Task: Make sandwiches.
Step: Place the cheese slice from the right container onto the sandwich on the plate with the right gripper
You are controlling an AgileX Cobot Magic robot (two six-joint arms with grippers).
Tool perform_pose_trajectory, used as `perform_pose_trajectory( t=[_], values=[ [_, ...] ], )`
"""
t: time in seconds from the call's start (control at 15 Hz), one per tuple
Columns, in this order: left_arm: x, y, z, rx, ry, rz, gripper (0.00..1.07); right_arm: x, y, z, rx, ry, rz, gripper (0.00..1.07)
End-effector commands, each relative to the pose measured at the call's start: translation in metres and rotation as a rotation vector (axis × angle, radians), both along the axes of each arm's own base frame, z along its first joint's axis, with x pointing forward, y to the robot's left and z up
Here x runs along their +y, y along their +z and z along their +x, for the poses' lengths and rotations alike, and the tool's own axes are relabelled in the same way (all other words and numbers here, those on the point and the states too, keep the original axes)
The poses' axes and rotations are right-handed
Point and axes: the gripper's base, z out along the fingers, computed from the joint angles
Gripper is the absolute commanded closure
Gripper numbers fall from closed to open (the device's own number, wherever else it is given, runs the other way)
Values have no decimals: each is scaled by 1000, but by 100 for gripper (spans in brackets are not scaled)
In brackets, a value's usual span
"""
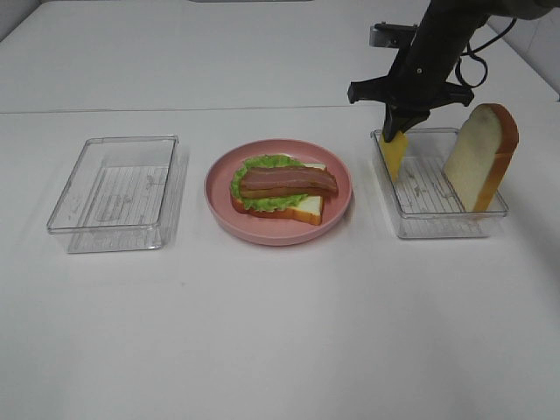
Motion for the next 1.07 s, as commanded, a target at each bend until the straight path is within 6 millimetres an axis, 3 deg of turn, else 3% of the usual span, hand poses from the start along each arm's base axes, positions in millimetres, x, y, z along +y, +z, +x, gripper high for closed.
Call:
perform_pose_trajectory(
  t=[0.07,0.27,0.4,0.47,0.53,0.87,1.07],
  values=[
    [0,0,-3,-26,-7,-16,28,-3,39,-5,-67,-2,24,107],
    [0,0,-3,-26,-7,-16,28,5,87,-18,-129,40,131,107],
    [0,0,-3,-26,-7,-16,28,16,103,-24,-146,93,262,107],
    [0,0,-3,-26,-7,-16,28,32,100,-27,-118,147,375,107],
    [0,0,-3,-26,-7,-16,28,35,98,-28,-108,155,386,107],
    [0,0,-3,-27,-8,-15,28,89,60,-39,-15,220,438,107],
    [0,0,-3,-27,-8,-15,28,112,21,-40,139,199,597,107]
  ],
)
